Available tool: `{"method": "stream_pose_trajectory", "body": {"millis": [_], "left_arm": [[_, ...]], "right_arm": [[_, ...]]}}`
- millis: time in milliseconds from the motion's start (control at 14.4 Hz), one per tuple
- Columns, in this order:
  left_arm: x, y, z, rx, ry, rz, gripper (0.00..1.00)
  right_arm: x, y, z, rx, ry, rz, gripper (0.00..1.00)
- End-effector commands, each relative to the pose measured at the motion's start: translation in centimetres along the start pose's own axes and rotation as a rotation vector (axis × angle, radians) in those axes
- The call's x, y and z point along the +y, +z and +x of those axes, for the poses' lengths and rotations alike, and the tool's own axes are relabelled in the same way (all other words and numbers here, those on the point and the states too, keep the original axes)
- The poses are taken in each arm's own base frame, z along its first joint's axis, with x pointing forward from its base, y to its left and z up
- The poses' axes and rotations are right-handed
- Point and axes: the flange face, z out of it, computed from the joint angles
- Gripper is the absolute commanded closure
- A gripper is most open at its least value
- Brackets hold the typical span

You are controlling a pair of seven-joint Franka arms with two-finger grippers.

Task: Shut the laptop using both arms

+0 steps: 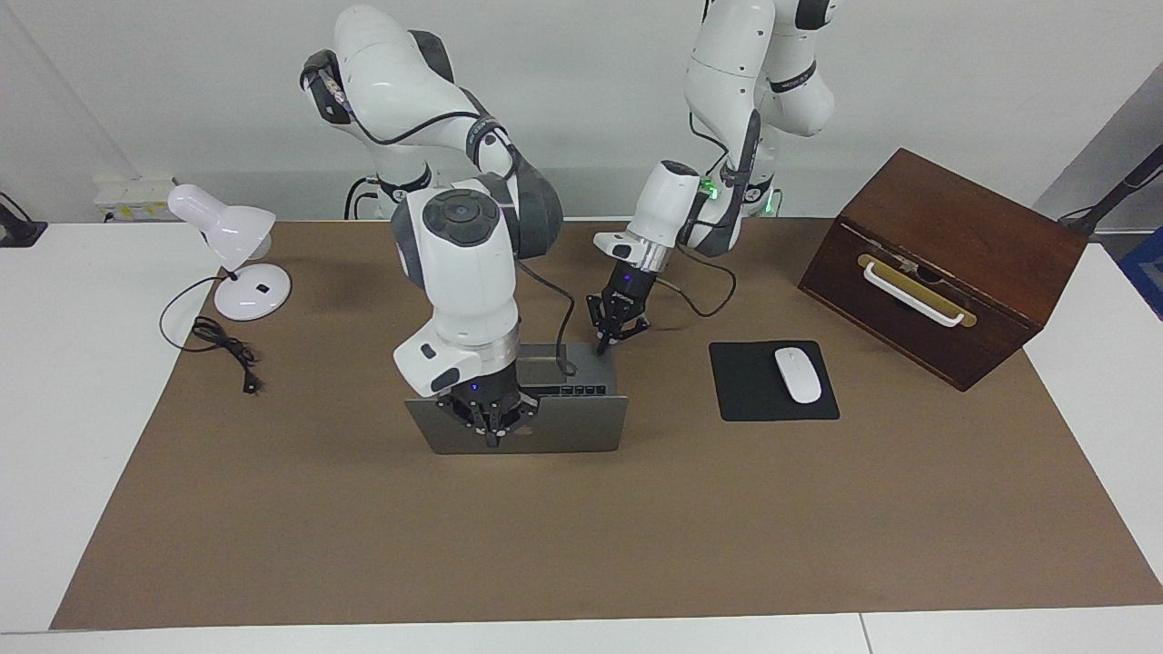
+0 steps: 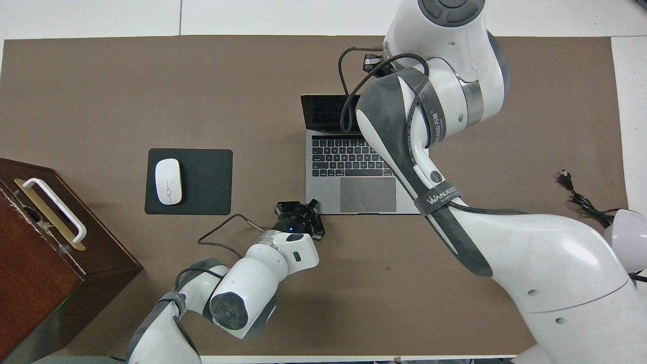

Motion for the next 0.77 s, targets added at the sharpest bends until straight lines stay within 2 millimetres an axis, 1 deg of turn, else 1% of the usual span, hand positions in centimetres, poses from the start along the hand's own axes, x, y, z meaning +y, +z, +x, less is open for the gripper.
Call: {"method": "stream_pose_trajectory", "body": {"millis": [0, 70, 139, 209, 279, 488, 697], "left_arm": [[0.1, 0.4, -3.2, -0.066, 0.018, 0.004, 1.0], [0.1, 0.4, -3.4, -0.071, 0.018, 0.005, 1.0], [0.1, 0.4, -3.5, -0.073, 0.02, 0.005, 1.0], [0.1, 0.4, -3.7, -0.077, 0.02, 0.006, 1.0], [0.1, 0.4, -3.8, -0.079, 0.02, 0.005, 1.0], [0.0, 0.5, -4.2, -0.089, 0.021, 0.007, 1.0], [0.0, 0.5, -4.5, -0.094, 0.023, 0.007, 1.0]], "right_arm": [[0.6, -0.5, -1.6, -0.124, 0.036, 0.041, 1.0], [0.6, -0.5, -2.3, -0.177, 0.039, 0.045, 1.0], [0.9, -0.8, -3.0, -0.247, 0.047, 0.059, 1.0], [2.3, -0.7, -2.8, -0.316, 0.075, 0.083, 1.0], [3.2, -0.1, -3.1, -0.376, 0.094, 0.099, 1.0], [4.6, 1.0, -4.9, -0.445, 0.102, 0.061, 1.0], [5.2, 1.9, -6.5, -0.477, 0.106, 0.041, 1.0]]}}
